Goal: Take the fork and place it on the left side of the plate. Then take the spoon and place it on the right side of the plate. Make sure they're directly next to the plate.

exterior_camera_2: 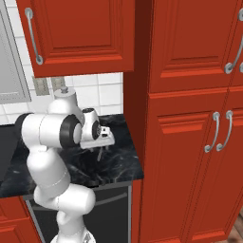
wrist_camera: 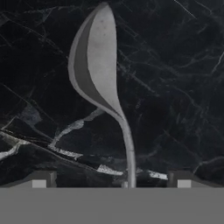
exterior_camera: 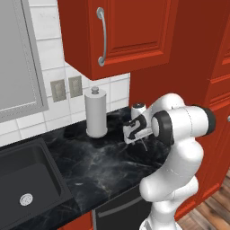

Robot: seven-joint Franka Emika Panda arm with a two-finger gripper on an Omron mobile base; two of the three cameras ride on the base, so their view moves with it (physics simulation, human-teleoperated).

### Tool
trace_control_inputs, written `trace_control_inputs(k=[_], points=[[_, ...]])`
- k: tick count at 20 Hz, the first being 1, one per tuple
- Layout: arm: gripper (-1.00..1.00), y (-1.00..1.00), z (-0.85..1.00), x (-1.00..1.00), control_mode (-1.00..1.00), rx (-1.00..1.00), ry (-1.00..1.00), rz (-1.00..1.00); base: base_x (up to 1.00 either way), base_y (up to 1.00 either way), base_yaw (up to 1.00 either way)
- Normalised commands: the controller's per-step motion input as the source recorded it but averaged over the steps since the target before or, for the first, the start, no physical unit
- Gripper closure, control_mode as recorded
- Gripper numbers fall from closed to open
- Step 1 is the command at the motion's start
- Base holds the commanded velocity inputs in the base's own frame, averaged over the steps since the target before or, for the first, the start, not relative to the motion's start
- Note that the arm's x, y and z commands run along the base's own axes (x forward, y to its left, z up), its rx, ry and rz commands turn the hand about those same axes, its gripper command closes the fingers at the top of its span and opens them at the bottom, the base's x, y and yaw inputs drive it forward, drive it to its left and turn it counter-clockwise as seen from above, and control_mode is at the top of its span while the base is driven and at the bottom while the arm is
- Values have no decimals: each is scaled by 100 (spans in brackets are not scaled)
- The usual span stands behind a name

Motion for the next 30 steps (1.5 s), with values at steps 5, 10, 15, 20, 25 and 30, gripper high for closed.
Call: trace_control_inputs(k=[5,10,15,20,25,30], points=[[-100,0,-23,48,-100,0,0,0,0,0,0],[100,0,-41,28,-100,0,0,0,0,0,0],[100,7,-37,3,-100,0,-5,0,0,0,0],[100,23,-21,0,-100,0,-16,0,0,0,0],[100,17,-4,-7,-100,0,-15,0,0,0,0],[100,5,6,-12,-100,0,-8,0,0,0,0]])
